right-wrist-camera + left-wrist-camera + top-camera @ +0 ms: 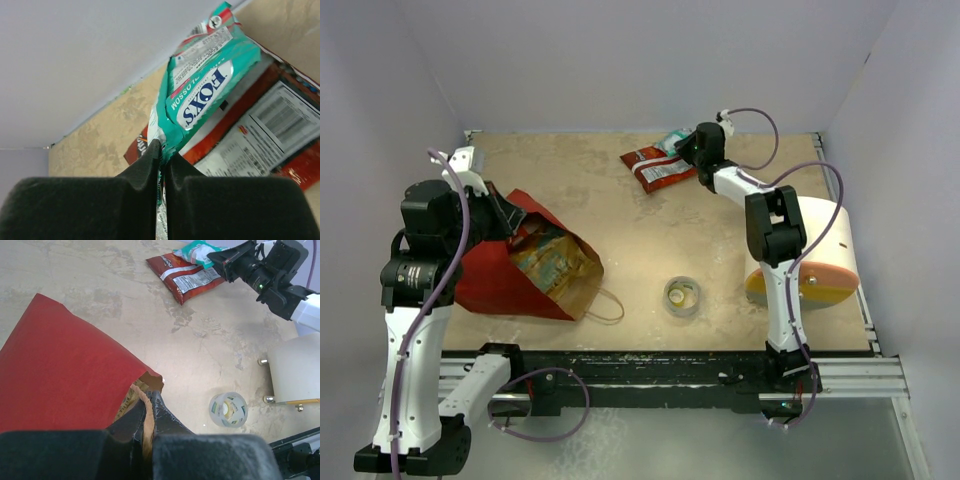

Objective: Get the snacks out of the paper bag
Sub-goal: Place the snack at the center of the board.

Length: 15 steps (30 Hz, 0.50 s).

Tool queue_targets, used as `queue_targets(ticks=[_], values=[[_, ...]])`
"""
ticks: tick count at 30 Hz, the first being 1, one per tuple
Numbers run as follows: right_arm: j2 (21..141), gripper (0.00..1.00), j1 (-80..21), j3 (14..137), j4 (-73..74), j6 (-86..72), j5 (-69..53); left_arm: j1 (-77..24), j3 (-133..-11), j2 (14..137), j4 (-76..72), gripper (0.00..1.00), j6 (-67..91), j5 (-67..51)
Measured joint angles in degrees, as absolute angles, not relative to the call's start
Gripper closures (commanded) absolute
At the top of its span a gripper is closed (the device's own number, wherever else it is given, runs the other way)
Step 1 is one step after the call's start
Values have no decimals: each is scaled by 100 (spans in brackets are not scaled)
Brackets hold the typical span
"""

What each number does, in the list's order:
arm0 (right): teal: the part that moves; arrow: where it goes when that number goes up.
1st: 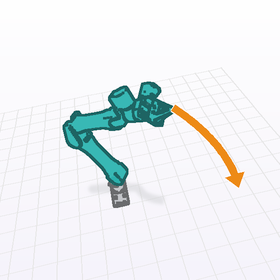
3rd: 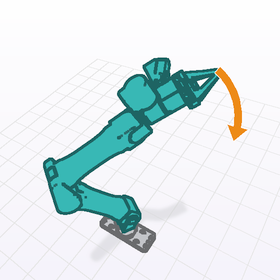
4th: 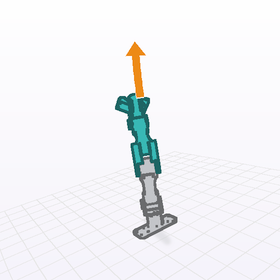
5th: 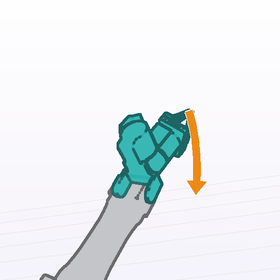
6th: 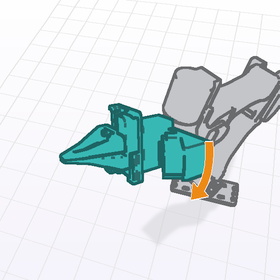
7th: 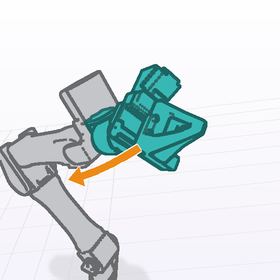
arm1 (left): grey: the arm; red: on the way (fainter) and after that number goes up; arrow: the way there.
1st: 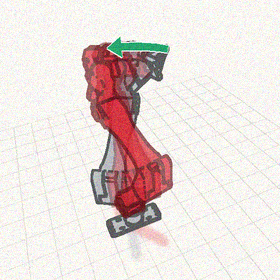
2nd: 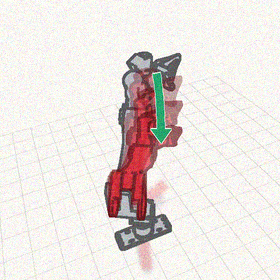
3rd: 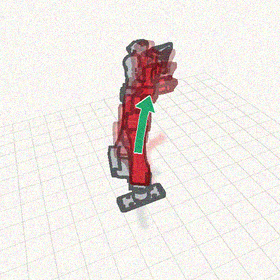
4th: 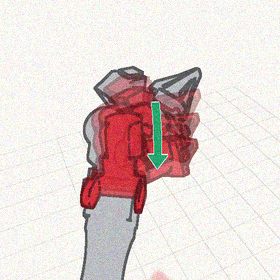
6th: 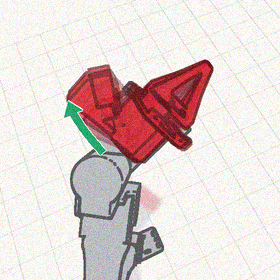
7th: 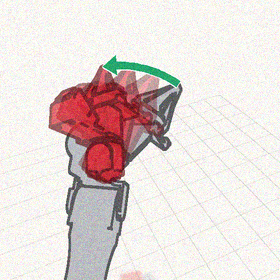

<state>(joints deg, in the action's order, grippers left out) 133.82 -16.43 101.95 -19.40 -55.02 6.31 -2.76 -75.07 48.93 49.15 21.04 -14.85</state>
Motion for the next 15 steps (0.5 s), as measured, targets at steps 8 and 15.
queue_targets(ticks=[8, 15], values=[[13294, 58, -1643, 9692, -1562, -5422, 862, -276, -7507, 4858, 4915, 100, 2193, -1544], [12438, 36, -1643, 9120, -923, -4652, 1122, -276, -7507, 4810, 4945, 100, 2193, -1540]])
